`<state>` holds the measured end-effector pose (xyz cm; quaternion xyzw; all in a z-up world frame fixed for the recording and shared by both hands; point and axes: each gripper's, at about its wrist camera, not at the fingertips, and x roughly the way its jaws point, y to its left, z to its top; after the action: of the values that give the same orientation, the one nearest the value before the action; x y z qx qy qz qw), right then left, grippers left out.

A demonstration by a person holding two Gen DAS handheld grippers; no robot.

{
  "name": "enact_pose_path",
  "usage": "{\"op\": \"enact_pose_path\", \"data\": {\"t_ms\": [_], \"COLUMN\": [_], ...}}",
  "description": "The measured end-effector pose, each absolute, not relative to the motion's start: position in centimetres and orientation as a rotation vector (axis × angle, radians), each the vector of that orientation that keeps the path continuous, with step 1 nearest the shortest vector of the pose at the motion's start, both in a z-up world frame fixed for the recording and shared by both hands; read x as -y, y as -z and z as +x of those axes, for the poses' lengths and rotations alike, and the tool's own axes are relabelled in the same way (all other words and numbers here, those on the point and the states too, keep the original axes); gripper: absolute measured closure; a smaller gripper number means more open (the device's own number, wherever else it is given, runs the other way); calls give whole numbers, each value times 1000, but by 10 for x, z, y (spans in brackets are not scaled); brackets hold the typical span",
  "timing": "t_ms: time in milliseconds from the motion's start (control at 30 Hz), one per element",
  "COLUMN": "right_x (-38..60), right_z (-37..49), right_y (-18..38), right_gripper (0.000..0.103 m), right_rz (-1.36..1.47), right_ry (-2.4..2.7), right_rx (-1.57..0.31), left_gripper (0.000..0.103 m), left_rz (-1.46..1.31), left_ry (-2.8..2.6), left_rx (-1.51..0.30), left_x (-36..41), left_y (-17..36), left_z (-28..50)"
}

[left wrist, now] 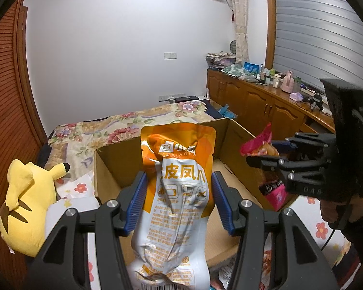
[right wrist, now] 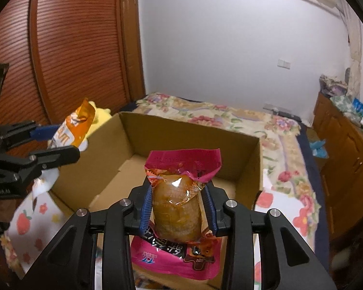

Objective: Organize snacks
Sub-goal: 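Carry the pink snack into the box and open the right tool while the left tool carries the orange pouch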

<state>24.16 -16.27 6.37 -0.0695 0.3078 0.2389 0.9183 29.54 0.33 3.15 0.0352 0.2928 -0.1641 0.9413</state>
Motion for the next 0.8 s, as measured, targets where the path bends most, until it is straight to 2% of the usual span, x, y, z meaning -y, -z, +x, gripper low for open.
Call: {"op": "enact_pose_path", "data": {"t_ms": [200, 467, 733, 800], "right_x": [160, 166, 173, 176], "right_z": [250, 244, 236, 233], "right_y": [-43, -28, -28, -31], "right_gripper": [66, 60, 37, 37], "right_rz": [-177, -172, -164, -154], "right_ry": [-453, -462, -449, -450], "right_rx": [-684, -744, -763, -757], "left_gripper": [50, 49, 45, 44], "left_rz": [67, 66, 85, 78], "left_ry": [320, 304, 289, 288], "left_rx": [-610, -642, -678, -684], "left_x": [0, 3, 13, 13], "left_y": [-30, -19, -13, -13], "left_z": [308, 322, 334, 335]}}
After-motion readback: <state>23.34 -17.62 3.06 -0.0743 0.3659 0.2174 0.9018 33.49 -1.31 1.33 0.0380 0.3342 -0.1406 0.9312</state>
